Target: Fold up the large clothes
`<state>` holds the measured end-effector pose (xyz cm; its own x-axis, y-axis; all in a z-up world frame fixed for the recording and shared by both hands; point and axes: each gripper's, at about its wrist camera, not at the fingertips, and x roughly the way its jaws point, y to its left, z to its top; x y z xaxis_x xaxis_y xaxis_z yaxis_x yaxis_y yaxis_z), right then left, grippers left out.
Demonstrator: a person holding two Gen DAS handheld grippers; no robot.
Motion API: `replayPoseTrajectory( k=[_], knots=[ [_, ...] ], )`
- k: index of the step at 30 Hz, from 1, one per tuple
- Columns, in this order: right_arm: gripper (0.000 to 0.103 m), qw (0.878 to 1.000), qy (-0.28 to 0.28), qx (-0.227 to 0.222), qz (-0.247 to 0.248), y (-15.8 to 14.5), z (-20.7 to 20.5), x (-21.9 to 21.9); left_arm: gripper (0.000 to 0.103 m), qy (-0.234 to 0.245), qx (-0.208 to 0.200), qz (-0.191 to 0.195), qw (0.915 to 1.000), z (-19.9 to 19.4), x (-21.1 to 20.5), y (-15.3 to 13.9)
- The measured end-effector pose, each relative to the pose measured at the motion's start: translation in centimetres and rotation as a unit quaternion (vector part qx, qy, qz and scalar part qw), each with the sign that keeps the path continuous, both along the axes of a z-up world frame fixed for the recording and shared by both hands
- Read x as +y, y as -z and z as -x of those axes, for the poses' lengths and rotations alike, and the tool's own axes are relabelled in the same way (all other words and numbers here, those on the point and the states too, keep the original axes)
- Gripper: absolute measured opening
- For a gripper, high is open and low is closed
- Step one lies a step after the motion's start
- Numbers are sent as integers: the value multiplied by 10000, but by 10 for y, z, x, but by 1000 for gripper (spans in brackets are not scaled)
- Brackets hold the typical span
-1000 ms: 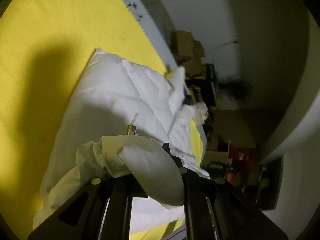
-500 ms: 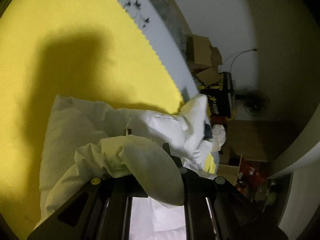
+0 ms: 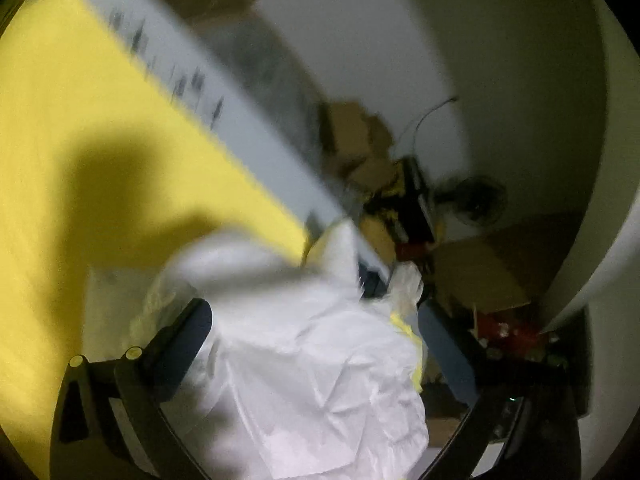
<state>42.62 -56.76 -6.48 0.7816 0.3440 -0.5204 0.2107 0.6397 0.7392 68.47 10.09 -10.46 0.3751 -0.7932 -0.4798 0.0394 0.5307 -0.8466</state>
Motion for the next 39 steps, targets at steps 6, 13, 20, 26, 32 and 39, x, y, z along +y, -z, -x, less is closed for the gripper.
replayPoseTrajectory(
  k=[6, 13, 20, 26, 32, 39],
  knots=[
    [98, 9688, -589, -567, 2341, -81, 39, 128, 103, -340, -1166, -827, 9891, 50, -7, -51],
    [32, 9527, -1108, -4, 2829, -31, 26, 242, 103, -776, -3266, -2773, 9002, 191, -84, -81],
    [32, 9223, -452, 341, 3823, 22, -24, 283, 102, -859, -1667, -3467, 9190, 140, -139, -1],
    [32, 9404, -521, 1002, 3207, 87, -66, 243, 102, -622, -1598, -3909, 9043, 108, -159, 45],
    [33, 9358, -629, 1002, 3321, 108, -76, 243, 103, -633, -1676, -4028, 8976, 102, -174, 60],
    [33, 9332, -672, 1091, 3358, 117, -81, 246, 103, -649, -1677, -3998, 8988, 106, -164, 65]
  ],
)
